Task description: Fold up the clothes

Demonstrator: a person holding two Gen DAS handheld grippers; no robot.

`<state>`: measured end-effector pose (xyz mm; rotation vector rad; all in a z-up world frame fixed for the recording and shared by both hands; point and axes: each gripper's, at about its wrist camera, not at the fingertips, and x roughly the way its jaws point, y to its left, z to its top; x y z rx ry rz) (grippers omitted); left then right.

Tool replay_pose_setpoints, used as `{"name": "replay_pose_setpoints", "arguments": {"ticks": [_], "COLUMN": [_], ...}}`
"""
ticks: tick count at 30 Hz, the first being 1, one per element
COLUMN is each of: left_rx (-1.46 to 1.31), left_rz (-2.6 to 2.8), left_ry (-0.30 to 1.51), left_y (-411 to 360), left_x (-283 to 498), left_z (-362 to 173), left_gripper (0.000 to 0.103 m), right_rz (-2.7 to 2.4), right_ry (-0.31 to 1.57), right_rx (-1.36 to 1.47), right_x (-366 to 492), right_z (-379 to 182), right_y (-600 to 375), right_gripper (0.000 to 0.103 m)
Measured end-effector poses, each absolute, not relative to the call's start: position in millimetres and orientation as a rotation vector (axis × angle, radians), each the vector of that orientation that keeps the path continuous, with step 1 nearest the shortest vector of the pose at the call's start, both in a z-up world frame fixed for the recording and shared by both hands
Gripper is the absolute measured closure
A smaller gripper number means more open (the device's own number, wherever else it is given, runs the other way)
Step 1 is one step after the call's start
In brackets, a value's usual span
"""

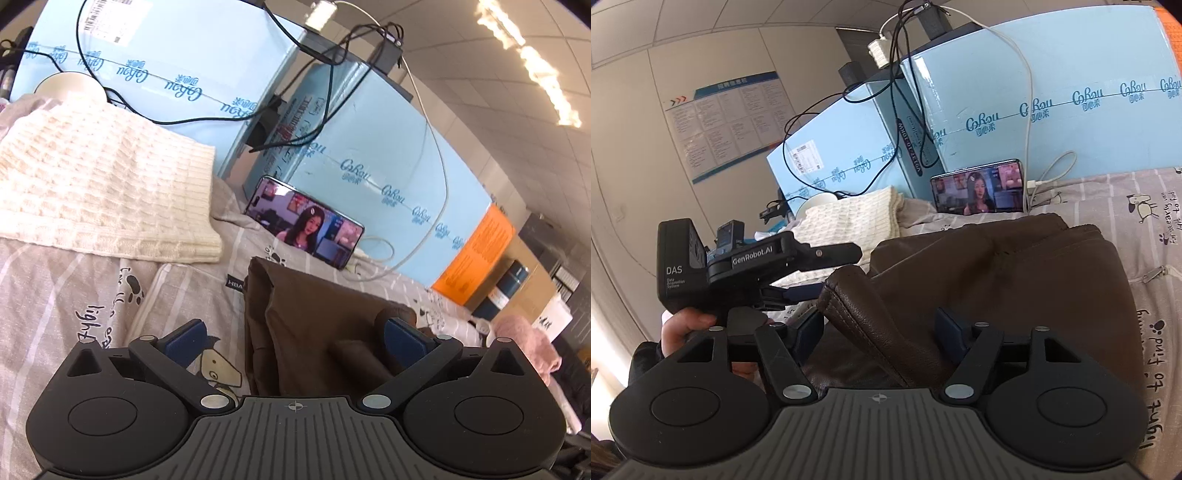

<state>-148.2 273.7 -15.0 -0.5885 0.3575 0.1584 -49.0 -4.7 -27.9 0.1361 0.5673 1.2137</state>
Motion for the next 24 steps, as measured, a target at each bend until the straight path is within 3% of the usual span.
{"name": "replay_pose_setpoints", "arguments": {"ticks": [10, 18, 24], "left_rx": [-0.379, -0.263, -0.196], "left_rz": [-0.006, -0.063, 0.130], "left_ry": [0.375, 0.285, 0.476], "left_y": [232.8, 211.8, 210.4], "left_x": [-141.1, -147.9, -121.7], "left_z": [-7.9, -3.8, -12.6], "left_gripper": [0.000, 0.000, 0.000], "right_rz": [1.317, 1.497, 1.578], "right_ry": [0.615, 0.588, 0.584], "right_rx": [-0.049, 0.073, 0.088], "right_x": [-68.1, -67.2, -70.5], "right_z": [-40.7, -30.3, -23.5], "right_y": [12.1, -10.6, -20.5], "right_gripper": [0.013, 0.009, 0.008]}}
